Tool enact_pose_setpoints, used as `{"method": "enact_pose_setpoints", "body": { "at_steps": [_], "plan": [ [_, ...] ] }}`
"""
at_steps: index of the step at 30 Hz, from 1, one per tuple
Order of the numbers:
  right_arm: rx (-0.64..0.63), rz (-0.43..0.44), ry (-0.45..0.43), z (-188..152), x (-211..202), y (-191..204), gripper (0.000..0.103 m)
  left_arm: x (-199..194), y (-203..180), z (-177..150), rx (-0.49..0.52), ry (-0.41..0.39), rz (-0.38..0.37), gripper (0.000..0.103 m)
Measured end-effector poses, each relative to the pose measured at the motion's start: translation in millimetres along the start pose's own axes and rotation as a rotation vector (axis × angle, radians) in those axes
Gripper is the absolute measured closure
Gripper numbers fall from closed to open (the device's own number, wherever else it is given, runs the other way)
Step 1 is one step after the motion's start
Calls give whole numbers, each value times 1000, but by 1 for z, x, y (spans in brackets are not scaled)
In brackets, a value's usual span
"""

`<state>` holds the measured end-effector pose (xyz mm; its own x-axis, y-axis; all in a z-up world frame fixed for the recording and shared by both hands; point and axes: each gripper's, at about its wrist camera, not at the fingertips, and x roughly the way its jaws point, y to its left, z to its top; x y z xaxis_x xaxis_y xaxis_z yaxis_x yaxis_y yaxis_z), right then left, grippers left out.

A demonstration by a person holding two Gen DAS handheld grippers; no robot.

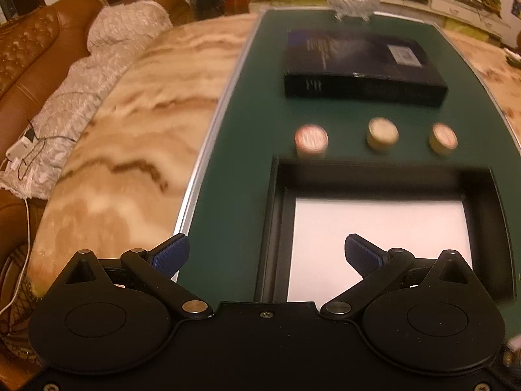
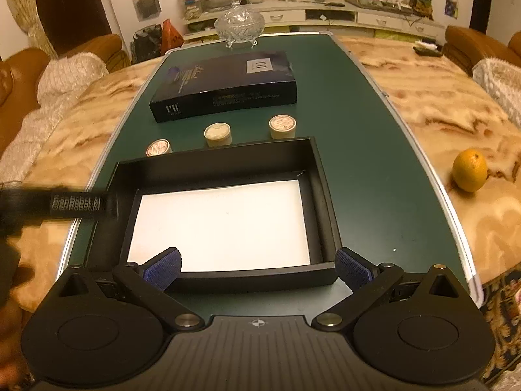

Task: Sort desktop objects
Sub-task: 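Move the left gripper to the pink-labelled tin and close on it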

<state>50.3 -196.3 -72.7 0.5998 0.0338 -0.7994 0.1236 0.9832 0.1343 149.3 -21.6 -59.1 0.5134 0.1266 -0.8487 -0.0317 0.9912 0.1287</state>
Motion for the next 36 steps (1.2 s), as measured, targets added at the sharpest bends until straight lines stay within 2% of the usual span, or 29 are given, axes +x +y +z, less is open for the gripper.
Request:
{"method": "enact_pose_setpoints", "body": {
  "at_steps": [9, 15, 27, 36],
  "plan": [
    [34, 8, -12, 1, 11, -7, 0, 39, -15, 51, -22, -38, -23, 0],
    [54, 22, -18, -1, 15, -9, 0, 74, -19, 75, -54, -25, -88, 0],
    [94, 50, -31, -4, 23, -14, 0, 116, -26, 81, -53, 8, -83, 1],
    [124, 71, -40, -6, 29, -17, 0, 131, -26, 84, -63, 33, -89, 13]
  ]
}}
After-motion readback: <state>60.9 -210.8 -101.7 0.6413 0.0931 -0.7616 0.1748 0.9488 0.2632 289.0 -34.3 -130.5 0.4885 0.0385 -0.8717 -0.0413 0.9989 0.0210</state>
